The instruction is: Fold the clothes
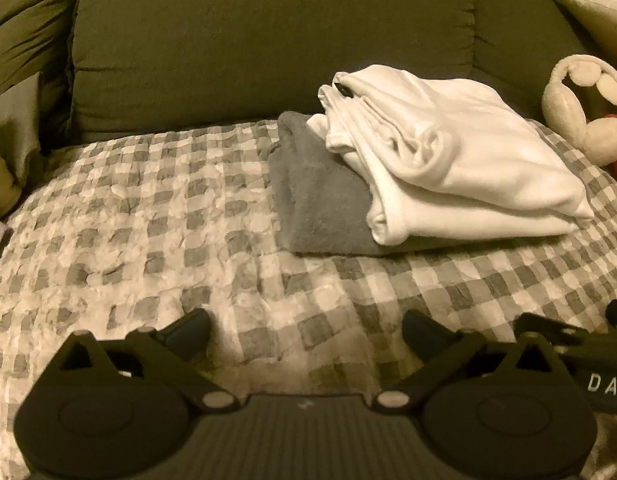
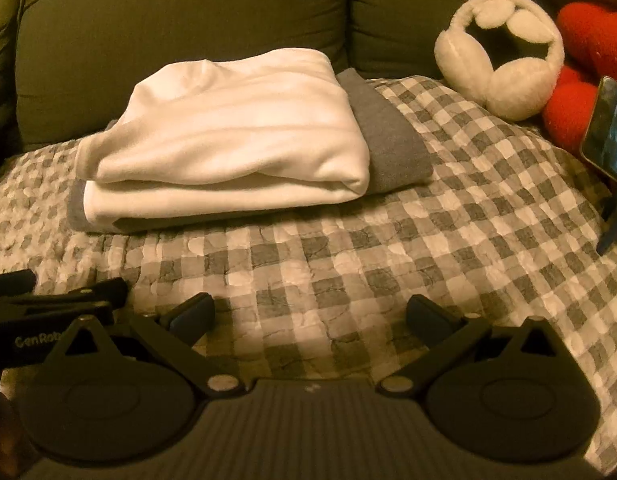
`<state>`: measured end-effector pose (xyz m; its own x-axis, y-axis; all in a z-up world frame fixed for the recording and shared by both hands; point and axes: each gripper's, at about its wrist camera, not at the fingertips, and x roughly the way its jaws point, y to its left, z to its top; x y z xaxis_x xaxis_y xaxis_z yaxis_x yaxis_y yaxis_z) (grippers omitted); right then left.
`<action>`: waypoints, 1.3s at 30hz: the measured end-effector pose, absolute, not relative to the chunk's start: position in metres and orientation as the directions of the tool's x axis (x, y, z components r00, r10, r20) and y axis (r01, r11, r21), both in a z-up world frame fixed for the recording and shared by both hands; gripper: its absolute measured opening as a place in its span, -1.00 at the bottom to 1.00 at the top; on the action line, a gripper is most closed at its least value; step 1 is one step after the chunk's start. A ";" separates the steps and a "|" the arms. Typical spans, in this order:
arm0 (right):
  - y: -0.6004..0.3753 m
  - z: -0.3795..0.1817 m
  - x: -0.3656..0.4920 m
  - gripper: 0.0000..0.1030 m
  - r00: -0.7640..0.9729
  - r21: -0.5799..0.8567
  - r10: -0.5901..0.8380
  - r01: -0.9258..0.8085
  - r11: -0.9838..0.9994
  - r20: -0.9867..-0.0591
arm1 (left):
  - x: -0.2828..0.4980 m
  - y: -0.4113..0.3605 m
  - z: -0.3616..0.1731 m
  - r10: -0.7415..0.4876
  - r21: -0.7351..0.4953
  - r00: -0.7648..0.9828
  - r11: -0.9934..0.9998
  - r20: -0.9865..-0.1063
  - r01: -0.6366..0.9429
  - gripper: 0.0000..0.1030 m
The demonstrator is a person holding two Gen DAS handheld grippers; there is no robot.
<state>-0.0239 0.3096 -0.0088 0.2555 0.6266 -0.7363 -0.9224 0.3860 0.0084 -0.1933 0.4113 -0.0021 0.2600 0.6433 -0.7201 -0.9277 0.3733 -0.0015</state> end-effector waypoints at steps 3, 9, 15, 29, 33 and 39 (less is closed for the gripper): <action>0.310 -0.011 -0.026 1.00 0.266 -0.013 0.632 -0.927 0.375 -0.728 | -0.195 0.411 -0.005 0.660 -0.008 0.270 0.371 -0.701 -0.928 0.99; 0.309 -0.014 -0.027 1.00 0.272 -0.021 0.662 -0.932 0.361 -0.698 | -0.197 0.409 -0.006 0.683 -0.008 0.278 0.370 -0.676 -0.929 0.99; 0.308 -0.015 -0.028 1.00 0.277 -0.025 0.681 -0.934 0.356 -0.678 | -0.197 0.409 -0.006 0.683 -0.011 0.279 0.370 -0.675 -0.929 0.99; 0.308 -0.014 -0.030 1.00 0.275 -0.028 0.678 -0.936 0.352 -0.682 | -0.198 0.408 -0.005 0.682 -0.013 0.281 0.371 -0.675 -0.929 0.99; 0.308 -0.014 -0.030 1.00 0.276 -0.029 0.677 -0.936 0.352 -0.682 | -0.199 0.408 -0.005 0.680 -0.017 0.284 0.371 -0.676 -0.928 0.99; 0.308 -0.014 -0.030 1.00 0.277 -0.031 0.676 -0.936 0.352 -0.682 | -0.199 0.408 -0.005 0.680 -0.017 0.283 0.370 -0.676 -0.929 0.99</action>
